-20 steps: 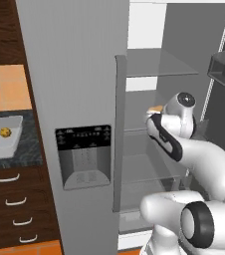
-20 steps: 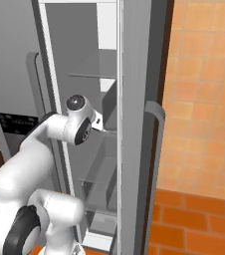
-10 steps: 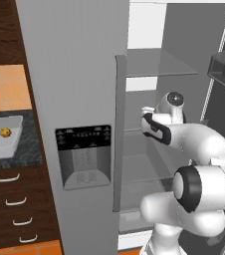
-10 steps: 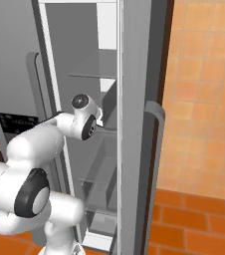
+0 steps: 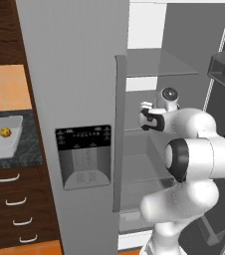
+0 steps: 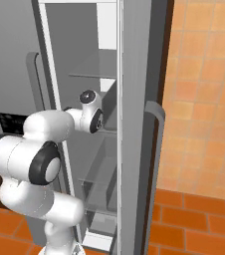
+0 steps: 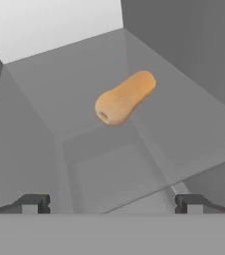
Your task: Place one squash and one fish in each tupperware on the nearby counter, to pack two identical lunches.
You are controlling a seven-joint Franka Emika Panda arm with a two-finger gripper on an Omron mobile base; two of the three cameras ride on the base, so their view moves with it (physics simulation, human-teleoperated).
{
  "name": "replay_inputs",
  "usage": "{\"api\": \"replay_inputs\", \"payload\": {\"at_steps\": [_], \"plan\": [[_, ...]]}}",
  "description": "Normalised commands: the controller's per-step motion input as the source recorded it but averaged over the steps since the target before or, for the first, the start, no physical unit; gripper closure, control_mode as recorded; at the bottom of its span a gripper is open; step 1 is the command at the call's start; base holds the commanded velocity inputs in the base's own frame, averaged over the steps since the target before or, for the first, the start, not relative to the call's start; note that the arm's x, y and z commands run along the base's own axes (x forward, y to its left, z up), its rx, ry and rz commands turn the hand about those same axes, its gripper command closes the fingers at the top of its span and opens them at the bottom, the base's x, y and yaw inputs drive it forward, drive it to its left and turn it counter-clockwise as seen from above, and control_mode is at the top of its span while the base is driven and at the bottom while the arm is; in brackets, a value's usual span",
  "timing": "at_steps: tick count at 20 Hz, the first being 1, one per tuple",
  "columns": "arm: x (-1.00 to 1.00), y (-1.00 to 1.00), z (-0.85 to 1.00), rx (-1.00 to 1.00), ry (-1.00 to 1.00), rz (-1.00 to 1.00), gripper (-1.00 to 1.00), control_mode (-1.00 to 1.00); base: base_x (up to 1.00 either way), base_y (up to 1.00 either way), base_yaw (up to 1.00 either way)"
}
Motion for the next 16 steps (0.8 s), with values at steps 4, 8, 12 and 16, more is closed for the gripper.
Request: {"api": "replay_inputs", "payload": {"at_steps": [4,8,12,16], "plan": [[0.41,-0.17,-0.15,0.00,0.00,-0.01,-1.00,-1.00,0.00,0.00,0.00],[0.45,-0.14,-0.14,0.00,0.00,-0.01,-1.00,-1.00,0.00,0.00,0.00],[0.51,-0.16,-0.11,0.00,0.00,-0.02,-1.00,-1.00,0.00,0.00,0.00],[0.53,-0.16,-0.20,0.00,0.00,-0.02,-1.00,-1.00,0.00,0.00,0.00]]}}
